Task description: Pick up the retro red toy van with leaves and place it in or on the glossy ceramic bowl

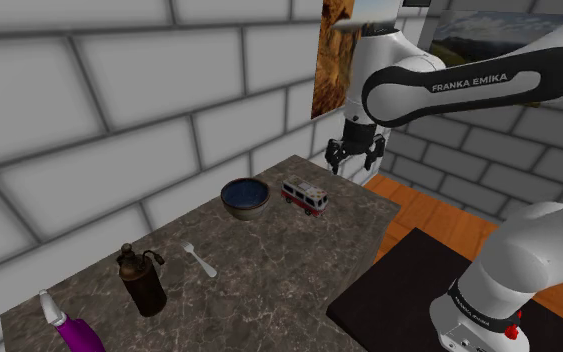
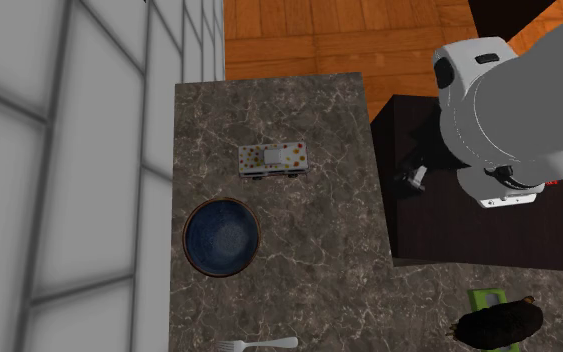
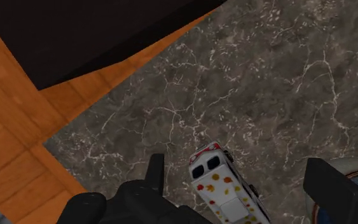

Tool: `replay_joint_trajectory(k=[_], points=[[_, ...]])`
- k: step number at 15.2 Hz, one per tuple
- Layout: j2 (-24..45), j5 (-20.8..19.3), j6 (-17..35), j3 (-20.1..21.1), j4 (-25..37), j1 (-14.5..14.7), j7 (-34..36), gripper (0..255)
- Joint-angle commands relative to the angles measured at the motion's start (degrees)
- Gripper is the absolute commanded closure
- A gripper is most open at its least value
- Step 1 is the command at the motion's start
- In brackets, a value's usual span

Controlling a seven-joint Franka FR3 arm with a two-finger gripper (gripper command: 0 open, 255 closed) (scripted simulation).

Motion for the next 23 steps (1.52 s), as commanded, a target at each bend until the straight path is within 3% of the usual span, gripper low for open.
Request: replay_joint_trajectory(k=[1, 6, 12, 18, 23], points=[[3.7, -0.5, 3.7, 2.6, -0.4, -1.6, 6.1, 0], [15.3, -4.9, 10.8, 8.6, 1.9, -6.4, 21.6, 0], [31.3, -15.8, 16.1, 12.3, 7.5, -10.8, 42.7, 0], [47.0, -26.7, 17.6, 8.9, 15.6, -9.7, 62.0, 0], [50.0, -29.2, 20.1, 7.4, 15.5, -9.1, 64.3, 0]])
